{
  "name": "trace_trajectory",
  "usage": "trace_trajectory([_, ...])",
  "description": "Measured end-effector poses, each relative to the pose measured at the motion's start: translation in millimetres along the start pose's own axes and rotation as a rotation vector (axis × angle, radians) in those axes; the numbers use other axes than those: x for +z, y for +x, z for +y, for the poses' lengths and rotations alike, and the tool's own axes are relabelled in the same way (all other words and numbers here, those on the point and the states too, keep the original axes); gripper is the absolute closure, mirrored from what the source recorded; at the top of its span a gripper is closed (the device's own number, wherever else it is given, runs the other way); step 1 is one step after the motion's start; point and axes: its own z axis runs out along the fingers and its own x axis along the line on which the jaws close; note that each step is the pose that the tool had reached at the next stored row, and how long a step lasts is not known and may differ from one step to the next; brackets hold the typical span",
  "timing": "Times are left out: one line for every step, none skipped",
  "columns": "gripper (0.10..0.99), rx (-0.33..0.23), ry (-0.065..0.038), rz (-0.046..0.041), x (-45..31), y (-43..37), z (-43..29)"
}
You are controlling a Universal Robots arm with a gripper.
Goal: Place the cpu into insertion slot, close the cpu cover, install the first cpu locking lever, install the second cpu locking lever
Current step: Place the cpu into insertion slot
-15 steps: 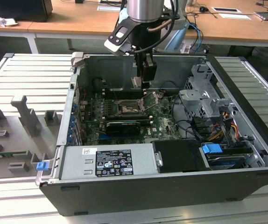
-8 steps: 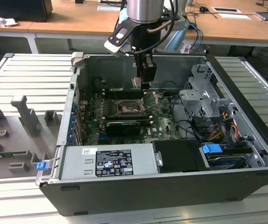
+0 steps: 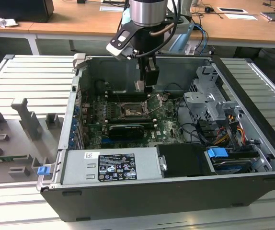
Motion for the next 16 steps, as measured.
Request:
trace_trajectory([0.557,0.016,0.0,-0.0015,2.7,0.1,-0.9])
trace_trajectory([0.557,0.028,0.0,-0.0025,4.8,0.1,-1.9])
trace_trajectory([0.557,0.036,-0.001,-0.0033,6.4,0.2,-3.0])
trace_trajectory([0.557,0.044,-0.001,-0.004,7.9,0.3,-4.3])
trace_trajectory([0.557,0.048,-0.001,-0.0043,8.8,0.4,-4.8])
trace_trajectory([0.557,0.05,-0.001,-0.0045,9.5,0.4,-5.2])
trace_trajectory([0.557,0.055,-0.001,-0.005,10.5,0.5,-5.8])
trace_trajectory([0.557,0.059,-0.001,-0.0053,11.8,0.5,-6.4])
trace_trajectory([0.557,0.064,-0.001,-0.0057,12.9,0.6,-7.2])
trace_trajectory([0.557,0.068,-0.001,-0.0061,13.9,0.6,-7.9])
trace_trajectory([0.557,0.07,-0.001,-0.0063,14.3,0.7,-8.2])
trace_trajectory([0.557,0.073,-0.001,-0.0065,14.9,0.7,-8.7])
trace_trajectory([0.557,0.076,-0.001,-0.0068,15.7,0.7,-9.2])
trace_trajectory([0.557,0.079,-0.001,-0.0071,16.3,0.7,-9.7])
trace_trajectory([0.557,0.081,-0.001,-0.0072,16.8,0.8,-10.1])
trace_trajectory([0.557,0.084,-0.001,-0.0076,17.4,0.8,-11.1])
